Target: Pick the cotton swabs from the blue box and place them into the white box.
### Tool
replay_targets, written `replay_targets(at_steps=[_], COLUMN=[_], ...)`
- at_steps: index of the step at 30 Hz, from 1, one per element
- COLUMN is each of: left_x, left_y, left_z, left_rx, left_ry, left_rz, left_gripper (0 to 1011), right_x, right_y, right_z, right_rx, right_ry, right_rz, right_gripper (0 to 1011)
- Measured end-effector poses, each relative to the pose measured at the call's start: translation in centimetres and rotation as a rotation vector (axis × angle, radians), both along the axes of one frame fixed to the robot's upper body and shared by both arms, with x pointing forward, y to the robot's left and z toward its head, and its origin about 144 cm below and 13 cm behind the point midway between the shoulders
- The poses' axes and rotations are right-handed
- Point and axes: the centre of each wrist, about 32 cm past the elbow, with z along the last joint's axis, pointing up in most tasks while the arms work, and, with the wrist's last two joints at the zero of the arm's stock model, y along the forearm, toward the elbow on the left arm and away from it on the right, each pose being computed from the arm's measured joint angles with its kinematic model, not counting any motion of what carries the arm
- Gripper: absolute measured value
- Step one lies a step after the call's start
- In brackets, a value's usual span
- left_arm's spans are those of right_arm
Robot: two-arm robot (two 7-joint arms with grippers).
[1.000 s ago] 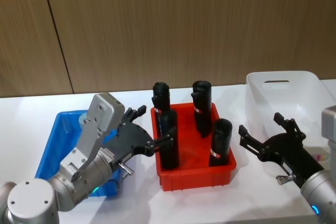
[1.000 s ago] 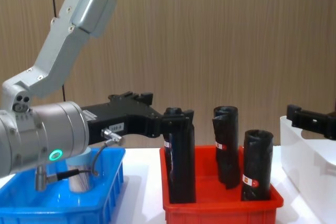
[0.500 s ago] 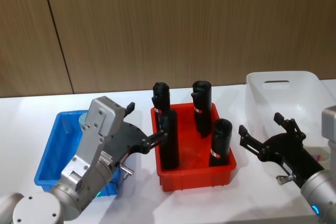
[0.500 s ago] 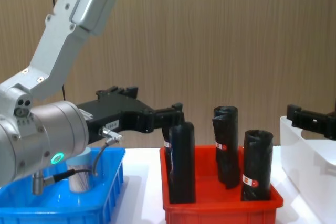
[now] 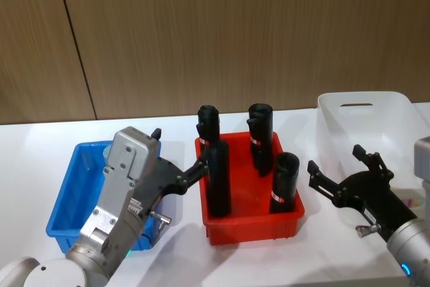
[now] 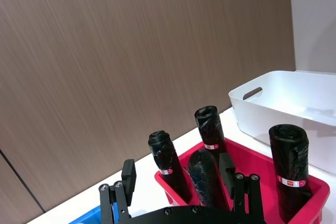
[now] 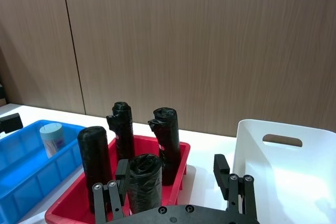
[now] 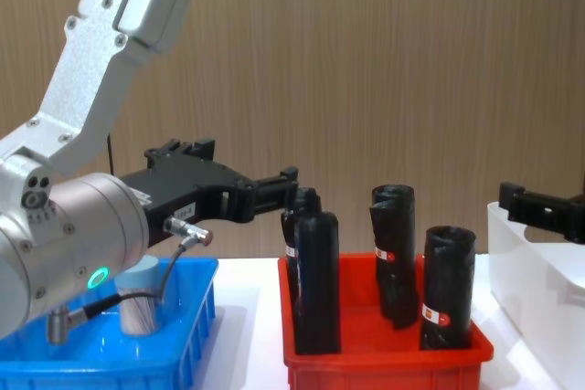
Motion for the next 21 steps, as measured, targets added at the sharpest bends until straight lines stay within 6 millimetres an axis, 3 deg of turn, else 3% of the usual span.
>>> replay_targets(at_steps=[21], left_x=[-0.06], left_y=[-0.05], left_z=[0.03], left_rx=[-0.002], left_ry=[-0.003], left_rz=[0.006], left_gripper=[1004], right_x=[0.42], right_y=[-0.29], right_z=[-0.06], right_rx=[-0.021], right_ry=[0.035], right_rz=[0.043], right_gripper=[1001])
